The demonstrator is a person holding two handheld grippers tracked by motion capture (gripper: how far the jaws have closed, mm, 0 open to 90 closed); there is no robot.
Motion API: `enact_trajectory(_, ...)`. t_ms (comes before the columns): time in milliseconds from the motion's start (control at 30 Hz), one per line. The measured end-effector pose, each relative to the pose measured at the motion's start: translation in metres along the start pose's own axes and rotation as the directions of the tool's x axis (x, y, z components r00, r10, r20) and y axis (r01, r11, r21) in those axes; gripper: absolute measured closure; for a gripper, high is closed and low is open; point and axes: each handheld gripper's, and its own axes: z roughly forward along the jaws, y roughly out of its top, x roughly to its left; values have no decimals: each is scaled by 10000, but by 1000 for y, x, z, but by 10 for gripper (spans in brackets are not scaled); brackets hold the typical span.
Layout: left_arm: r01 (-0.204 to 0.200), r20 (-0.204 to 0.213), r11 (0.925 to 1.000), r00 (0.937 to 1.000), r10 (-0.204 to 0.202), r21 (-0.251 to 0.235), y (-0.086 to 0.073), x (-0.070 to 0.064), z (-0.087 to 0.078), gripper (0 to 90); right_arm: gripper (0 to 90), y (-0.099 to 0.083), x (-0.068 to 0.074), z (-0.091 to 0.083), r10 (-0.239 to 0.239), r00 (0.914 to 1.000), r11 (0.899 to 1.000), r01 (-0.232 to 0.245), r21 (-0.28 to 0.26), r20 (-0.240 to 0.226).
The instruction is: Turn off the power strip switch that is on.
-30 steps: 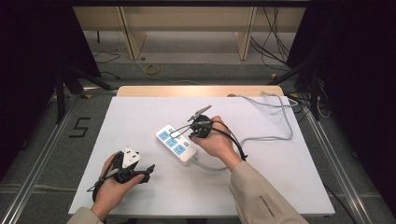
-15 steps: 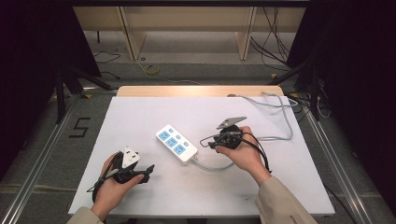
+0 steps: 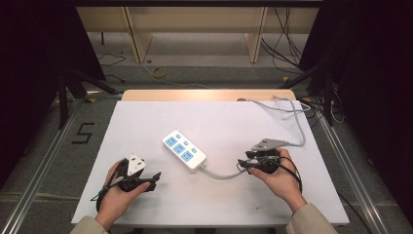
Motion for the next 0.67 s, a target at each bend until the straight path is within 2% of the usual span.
enact_trajectory(200,-33,-11,10000,10000,33,8,0,0,0,234,500,-24,1,-16,275,9991,9969,-250,-749,325)
enact_trajectory(367,-35,-14,10000,10000,35,14,0,0,-1,234,473,-39,4,-25,323,9982,9955,-277,-901,496)
enact_trajectory(667,16,-9,10000,10000,-16,-4,0,1,0,234,439,-49,6,-29,444,9973,9912,-367,-1270,583)
